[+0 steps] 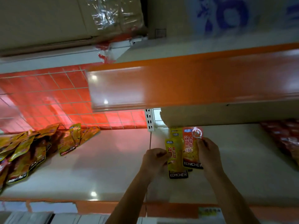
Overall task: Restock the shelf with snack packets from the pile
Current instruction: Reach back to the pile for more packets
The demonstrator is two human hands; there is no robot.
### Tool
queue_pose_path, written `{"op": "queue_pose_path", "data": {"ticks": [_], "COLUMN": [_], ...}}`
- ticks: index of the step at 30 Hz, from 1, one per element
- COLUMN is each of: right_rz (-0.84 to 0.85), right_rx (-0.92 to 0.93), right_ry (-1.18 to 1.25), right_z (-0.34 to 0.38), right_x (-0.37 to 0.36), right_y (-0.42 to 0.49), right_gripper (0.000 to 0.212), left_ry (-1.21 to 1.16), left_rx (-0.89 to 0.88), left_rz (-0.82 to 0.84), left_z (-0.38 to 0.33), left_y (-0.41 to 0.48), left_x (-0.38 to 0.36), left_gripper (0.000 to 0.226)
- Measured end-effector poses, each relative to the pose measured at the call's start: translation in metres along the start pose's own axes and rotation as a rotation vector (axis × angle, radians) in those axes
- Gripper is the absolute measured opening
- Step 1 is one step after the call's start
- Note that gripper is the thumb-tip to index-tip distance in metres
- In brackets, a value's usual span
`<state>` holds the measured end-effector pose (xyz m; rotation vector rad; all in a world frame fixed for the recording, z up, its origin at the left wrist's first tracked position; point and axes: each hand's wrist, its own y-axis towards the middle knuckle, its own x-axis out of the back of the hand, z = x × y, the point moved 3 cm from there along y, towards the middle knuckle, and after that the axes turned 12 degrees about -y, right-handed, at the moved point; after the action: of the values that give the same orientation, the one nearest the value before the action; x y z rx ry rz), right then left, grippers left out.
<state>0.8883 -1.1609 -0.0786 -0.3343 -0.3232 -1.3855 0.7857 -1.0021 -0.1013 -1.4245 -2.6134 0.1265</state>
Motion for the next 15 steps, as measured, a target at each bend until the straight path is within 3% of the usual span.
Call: {"op": "queue_pose_path", "data": {"ticks": [4,10,15], "right_rz": [-0.013,0.028,0.051], "right_rx": [-0.036,-0.034,-0.025], "right_ry": [-0.019,-0.052,-0.079], "right_z": [-0.018,-0.033,-0.040], "right_x": [0.019,0.027,0.029], "right_y": [0.008,0.013,0.014], "right_gripper": [0.024,0.020,0.022], "left_ry": [-0.005,0.257,0.298], "left_rx": [0.036,-0.054,-0.056], "left_rz": [-0.036,-0.156,-0.195], "left_z": [0.005,0.000,-0.004], "left_y": [-0.005,-0.009,-0.010], "left_x": [-0.017,-0.022,-0.027], "left_gripper": [0.018,0.003,0.007]}}
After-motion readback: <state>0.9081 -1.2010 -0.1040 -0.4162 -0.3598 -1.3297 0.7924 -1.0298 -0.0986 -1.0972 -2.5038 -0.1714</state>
